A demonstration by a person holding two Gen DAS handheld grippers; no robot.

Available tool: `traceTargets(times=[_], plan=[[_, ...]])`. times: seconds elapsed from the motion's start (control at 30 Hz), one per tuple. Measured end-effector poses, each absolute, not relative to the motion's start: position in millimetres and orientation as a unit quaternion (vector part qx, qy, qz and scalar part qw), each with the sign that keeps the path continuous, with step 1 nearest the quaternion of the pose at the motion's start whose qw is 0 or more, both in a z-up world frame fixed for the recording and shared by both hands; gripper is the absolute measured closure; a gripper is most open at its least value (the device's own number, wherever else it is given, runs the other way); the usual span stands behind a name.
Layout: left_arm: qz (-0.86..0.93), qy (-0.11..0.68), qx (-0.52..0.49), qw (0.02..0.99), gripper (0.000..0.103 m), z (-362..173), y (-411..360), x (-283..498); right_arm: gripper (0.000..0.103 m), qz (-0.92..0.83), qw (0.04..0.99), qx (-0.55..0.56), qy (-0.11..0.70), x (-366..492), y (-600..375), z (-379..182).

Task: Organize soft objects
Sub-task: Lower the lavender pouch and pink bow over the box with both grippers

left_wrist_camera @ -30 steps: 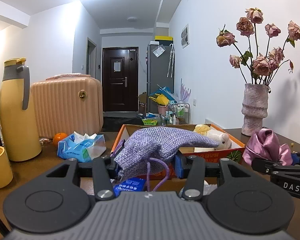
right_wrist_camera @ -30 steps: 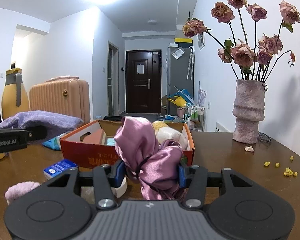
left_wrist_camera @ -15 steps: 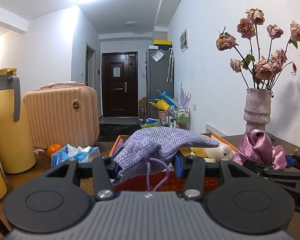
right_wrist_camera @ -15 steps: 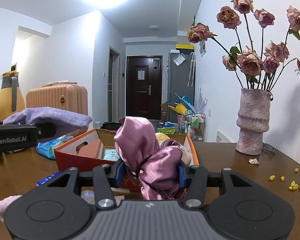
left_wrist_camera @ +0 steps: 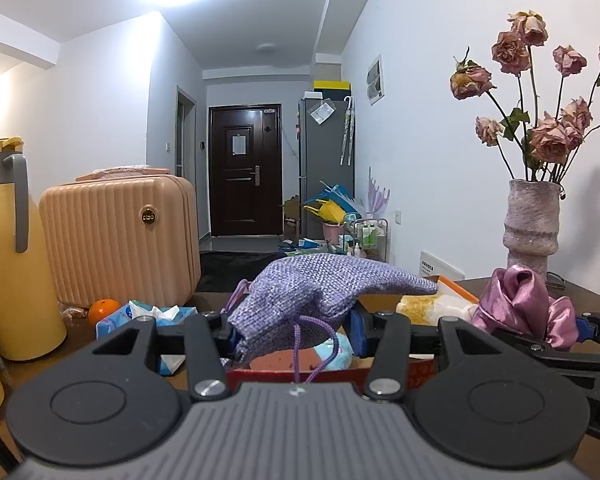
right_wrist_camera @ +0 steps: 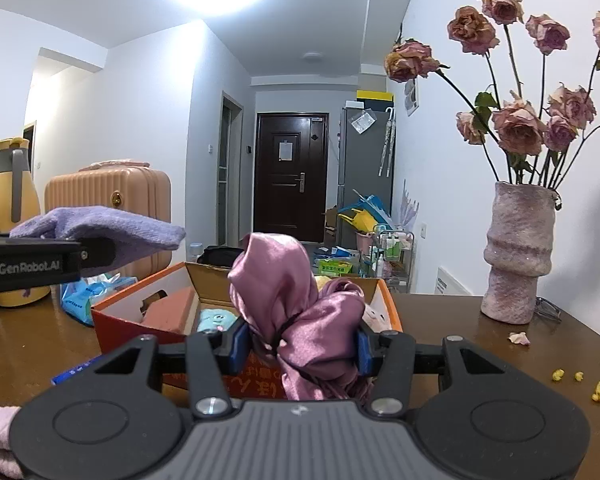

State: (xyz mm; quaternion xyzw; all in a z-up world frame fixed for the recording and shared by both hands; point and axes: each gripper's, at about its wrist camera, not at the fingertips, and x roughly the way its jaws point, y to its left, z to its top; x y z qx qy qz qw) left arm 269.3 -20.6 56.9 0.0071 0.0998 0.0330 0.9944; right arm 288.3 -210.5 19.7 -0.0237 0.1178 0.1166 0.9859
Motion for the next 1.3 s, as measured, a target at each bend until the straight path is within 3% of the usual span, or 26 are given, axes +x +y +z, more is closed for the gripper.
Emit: traceTargets(times=[1.3], plan=[[0.037, 0.107, 0.006, 0.994, 0.055, 53.0, -14.6, 342.0, 0.054, 0.122, 0.985, -0.015, 0.121, 369.8, -190.2, 19.0]])
